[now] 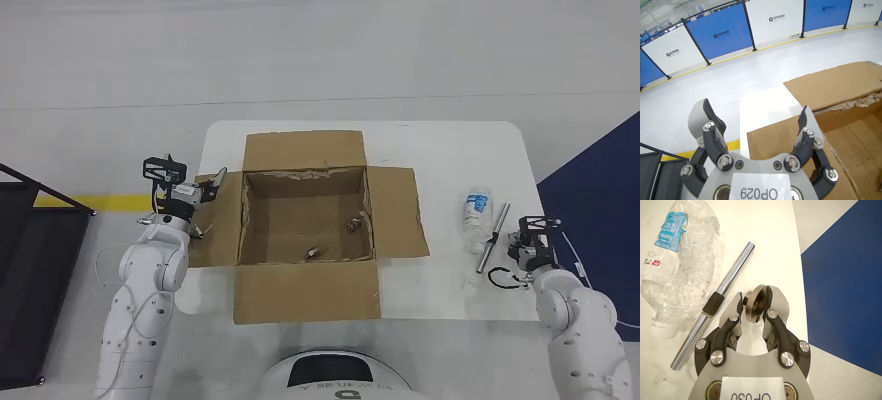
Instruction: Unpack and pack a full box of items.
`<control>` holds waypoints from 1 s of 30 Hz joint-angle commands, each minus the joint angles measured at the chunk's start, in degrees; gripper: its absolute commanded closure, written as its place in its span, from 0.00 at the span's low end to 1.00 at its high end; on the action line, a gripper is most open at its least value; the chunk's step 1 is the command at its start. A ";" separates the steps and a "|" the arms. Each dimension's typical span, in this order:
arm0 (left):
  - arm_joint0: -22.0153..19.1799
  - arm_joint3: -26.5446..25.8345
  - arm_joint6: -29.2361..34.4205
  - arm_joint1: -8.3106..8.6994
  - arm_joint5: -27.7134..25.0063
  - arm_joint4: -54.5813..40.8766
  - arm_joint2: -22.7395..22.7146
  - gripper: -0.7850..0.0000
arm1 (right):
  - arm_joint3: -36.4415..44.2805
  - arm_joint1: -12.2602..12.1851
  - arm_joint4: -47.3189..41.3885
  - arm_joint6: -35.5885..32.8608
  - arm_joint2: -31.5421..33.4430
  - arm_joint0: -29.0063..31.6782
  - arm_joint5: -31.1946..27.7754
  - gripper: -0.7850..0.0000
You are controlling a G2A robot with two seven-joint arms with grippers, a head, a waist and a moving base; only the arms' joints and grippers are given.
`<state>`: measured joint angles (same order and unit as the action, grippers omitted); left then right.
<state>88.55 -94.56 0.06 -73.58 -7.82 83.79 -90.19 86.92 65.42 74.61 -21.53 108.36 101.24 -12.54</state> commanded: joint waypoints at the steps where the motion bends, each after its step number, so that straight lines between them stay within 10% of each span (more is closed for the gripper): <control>1: 0.00 0.00 0.00 0.00 0.00 0.00 0.00 0.00 | 0.35 0.01 0.04 0.38 0.05 0.49 -0.23 0.64; 30: 0.00 0.00 0.00 0.00 0.00 0.00 0.00 0.00 | 15.90 0.07 -13.28 6.18 6.58 11.11 -12.93 0.50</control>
<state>88.55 -94.56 0.06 -73.58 -7.82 83.79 -90.19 101.70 65.49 61.69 -14.81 115.10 112.07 -24.78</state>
